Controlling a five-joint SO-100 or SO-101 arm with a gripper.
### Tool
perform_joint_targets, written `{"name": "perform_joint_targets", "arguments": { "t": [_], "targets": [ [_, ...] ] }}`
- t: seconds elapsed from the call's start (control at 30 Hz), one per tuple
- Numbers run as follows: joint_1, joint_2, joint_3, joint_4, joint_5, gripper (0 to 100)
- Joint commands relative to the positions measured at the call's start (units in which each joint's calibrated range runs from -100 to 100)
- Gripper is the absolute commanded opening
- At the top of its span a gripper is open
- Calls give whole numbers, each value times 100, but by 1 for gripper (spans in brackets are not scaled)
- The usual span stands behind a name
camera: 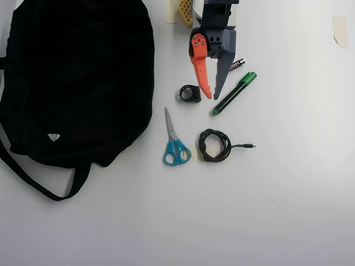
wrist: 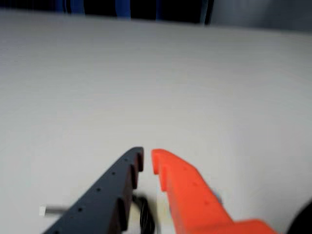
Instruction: Put the green marker into the black bag
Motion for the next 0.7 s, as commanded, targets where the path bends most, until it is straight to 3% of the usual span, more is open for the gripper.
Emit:
{"name": "perform_joint_targets", "arguments": {
  "t": [0.0, 0.67],
  "targets": [
    [-32, 570, -955, -261, -29, 2],
    [-24, 3964, -5204, -192, 13, 2]
  ]
}}
